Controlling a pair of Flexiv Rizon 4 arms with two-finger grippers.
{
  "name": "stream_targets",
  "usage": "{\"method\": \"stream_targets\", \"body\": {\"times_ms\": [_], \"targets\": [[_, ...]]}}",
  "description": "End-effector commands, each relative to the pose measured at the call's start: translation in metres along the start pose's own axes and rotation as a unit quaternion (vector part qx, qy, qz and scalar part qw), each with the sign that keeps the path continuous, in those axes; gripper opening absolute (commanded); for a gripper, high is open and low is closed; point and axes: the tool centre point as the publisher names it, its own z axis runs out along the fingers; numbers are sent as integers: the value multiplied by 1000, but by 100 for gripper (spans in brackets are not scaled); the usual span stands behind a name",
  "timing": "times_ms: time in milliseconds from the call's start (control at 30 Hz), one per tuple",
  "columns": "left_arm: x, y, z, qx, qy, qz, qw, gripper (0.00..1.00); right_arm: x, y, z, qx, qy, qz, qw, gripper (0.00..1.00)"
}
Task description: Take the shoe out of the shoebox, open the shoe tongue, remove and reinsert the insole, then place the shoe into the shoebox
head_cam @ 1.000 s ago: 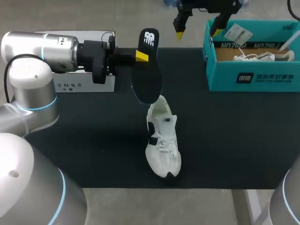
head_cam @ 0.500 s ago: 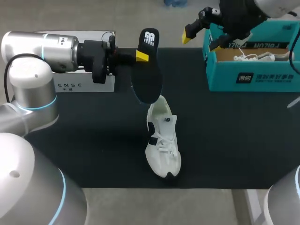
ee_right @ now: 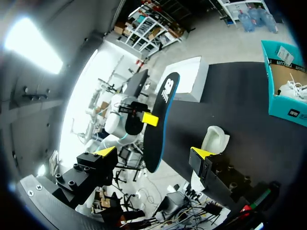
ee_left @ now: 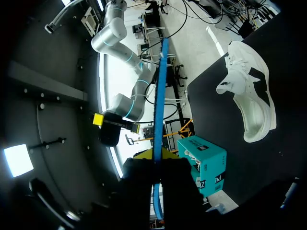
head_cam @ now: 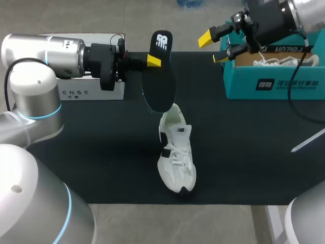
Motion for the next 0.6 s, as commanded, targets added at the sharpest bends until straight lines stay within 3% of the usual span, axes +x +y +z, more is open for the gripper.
{"method": "stream_targets", "body": {"times_ms": [33,233,600], "targets": [[1,0,1,-1,-1,1,1000,0,-8,11,15,20,110,1,994,100],[1,0,1,-1,-1,1,1000,0,-18,10,29,27,125,10,992,100],[1,0,1,-1,-1,1,1000,0,-13,8,61,37,132,7,991,100]]}}
